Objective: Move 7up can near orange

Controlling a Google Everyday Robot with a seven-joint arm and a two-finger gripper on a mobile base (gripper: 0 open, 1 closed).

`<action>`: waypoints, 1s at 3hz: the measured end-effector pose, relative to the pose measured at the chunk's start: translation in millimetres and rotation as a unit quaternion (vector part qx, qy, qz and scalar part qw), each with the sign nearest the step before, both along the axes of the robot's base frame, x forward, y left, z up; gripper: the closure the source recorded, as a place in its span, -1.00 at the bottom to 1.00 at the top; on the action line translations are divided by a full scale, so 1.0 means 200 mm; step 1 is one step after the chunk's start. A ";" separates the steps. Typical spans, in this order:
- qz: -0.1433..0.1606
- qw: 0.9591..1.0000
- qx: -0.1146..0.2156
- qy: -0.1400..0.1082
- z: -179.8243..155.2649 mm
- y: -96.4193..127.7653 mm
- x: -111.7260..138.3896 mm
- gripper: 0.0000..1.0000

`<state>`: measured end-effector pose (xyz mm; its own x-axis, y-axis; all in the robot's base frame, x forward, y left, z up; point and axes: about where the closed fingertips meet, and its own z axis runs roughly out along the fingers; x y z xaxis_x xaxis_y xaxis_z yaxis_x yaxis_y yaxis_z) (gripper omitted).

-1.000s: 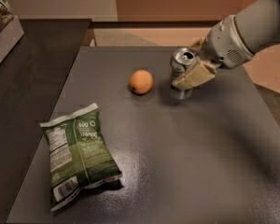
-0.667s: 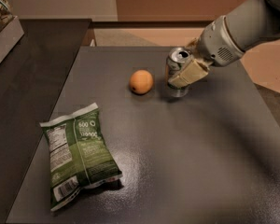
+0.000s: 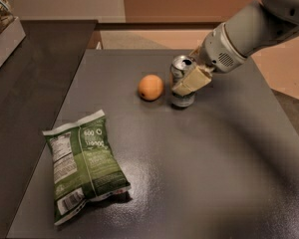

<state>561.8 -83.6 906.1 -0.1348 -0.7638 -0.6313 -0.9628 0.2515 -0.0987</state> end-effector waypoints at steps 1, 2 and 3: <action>0.002 1.000 0.006 0.012 -0.04 0.03 0.00 -0.31; 0.003 1.000 0.006 0.012 -0.04 0.04 0.00 -0.76; 0.005 1.000 0.005 0.012 -0.04 0.04 0.00 -1.00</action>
Offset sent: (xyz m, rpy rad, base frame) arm 0.0004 0.0052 -0.0078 0.0104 0.0218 0.0037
